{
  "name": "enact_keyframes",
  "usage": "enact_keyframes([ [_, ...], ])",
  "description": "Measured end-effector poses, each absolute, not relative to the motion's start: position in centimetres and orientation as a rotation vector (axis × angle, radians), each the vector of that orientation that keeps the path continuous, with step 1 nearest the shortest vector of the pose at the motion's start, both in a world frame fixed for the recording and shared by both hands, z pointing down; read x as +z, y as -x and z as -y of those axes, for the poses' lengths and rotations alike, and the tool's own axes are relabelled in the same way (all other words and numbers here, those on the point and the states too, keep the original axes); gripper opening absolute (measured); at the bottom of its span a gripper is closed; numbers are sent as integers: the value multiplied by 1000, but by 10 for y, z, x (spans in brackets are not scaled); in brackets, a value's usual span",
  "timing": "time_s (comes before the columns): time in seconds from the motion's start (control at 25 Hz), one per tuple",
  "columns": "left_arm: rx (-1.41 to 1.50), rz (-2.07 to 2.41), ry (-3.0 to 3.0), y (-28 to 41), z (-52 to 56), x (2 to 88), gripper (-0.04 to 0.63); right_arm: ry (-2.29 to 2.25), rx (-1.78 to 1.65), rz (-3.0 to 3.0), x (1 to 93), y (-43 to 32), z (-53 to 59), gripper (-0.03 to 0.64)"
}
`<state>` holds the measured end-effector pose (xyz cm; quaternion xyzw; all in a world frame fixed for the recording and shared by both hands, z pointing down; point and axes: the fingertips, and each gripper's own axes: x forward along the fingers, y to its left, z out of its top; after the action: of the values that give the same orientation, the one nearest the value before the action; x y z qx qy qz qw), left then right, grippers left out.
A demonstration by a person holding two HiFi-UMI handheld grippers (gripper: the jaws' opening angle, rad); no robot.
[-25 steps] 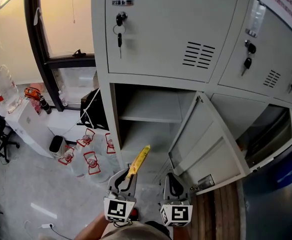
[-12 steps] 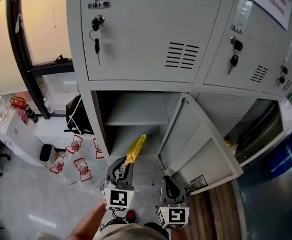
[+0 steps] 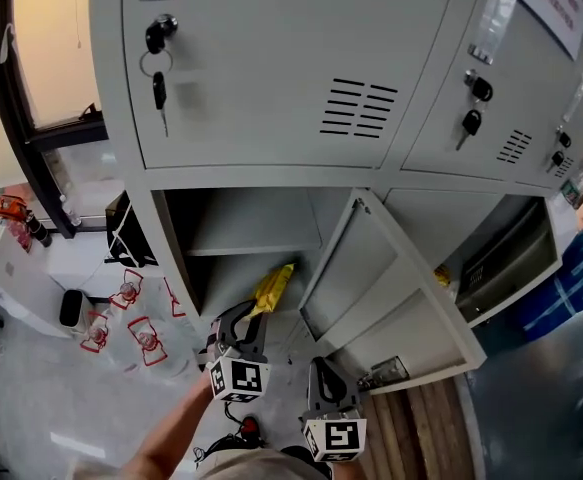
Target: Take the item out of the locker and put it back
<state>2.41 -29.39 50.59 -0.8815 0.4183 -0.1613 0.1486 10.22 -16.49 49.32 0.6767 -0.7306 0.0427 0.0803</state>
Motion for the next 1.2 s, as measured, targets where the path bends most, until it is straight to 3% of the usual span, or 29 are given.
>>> enact_keyframes([
  [1.2,-818,-886,2327,-66,315,598,105,-1979,241,2121,524,-99,188,23],
])
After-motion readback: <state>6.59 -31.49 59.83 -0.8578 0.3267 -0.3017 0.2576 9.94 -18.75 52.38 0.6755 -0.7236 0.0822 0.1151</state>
